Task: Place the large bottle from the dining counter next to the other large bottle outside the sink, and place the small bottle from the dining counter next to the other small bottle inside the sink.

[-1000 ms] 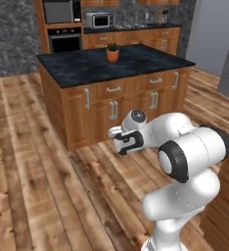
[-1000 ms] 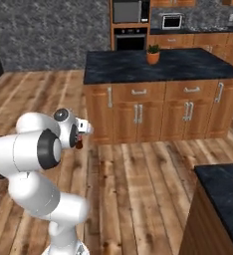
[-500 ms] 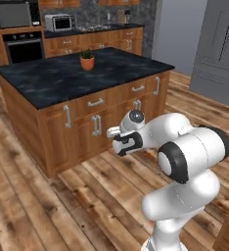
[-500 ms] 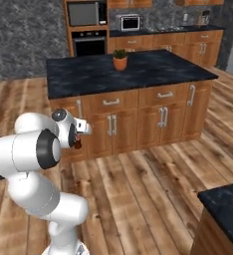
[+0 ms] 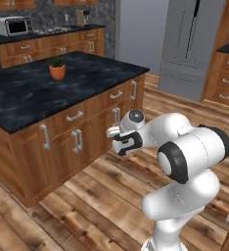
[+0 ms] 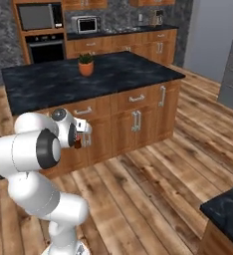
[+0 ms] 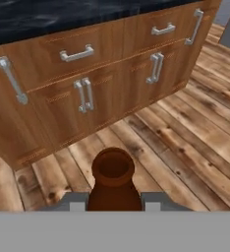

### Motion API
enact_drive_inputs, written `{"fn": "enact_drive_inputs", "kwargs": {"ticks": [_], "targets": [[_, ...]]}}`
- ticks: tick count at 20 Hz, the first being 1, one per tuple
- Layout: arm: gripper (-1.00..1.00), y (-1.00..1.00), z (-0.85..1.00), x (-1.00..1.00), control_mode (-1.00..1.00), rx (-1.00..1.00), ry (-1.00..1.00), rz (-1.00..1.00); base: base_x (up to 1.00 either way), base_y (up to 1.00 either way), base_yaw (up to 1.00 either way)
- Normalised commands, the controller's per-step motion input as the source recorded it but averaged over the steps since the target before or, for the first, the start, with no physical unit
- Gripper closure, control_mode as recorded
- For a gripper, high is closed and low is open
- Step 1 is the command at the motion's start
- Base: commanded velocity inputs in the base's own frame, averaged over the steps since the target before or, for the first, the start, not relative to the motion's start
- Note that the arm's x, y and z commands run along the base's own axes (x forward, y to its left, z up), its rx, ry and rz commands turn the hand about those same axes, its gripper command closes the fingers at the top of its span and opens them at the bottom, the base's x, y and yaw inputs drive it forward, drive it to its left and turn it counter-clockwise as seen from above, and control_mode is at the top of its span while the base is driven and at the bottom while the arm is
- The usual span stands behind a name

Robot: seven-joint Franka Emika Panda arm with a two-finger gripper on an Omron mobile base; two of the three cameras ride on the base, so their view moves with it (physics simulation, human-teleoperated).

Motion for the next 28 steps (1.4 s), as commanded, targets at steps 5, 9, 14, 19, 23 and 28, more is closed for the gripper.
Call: {"fn": "enact_drive_inputs", "kwargs": {"ticks": [5,9,14,19,23,28], "targets": [[1.00,0.00,0.00,0.00,1.00,0.00,0.00,0.00,0.44,0.00,-0.36],[1.00,0.00,0.00,0.00,1.00,0.00,0.00,0.00,0.45,0.00,-0.36],[1.00,0.00,0.00,0.00,1.00,0.00,0.00,0.00,0.65,0.00,-0.35],[1.00,0.00,0.00,0.00,1.00,0.00,0.00,0.00,0.85,0.00,-0.36],[1.00,0.00,0.00,0.00,1.00,0.00,0.00,0.00,0.83,0.00,-0.38],[1.00,0.00,0.00,0.00,1.00,0.00,0.00,0.00,0.86,0.00,-0.39]]}}
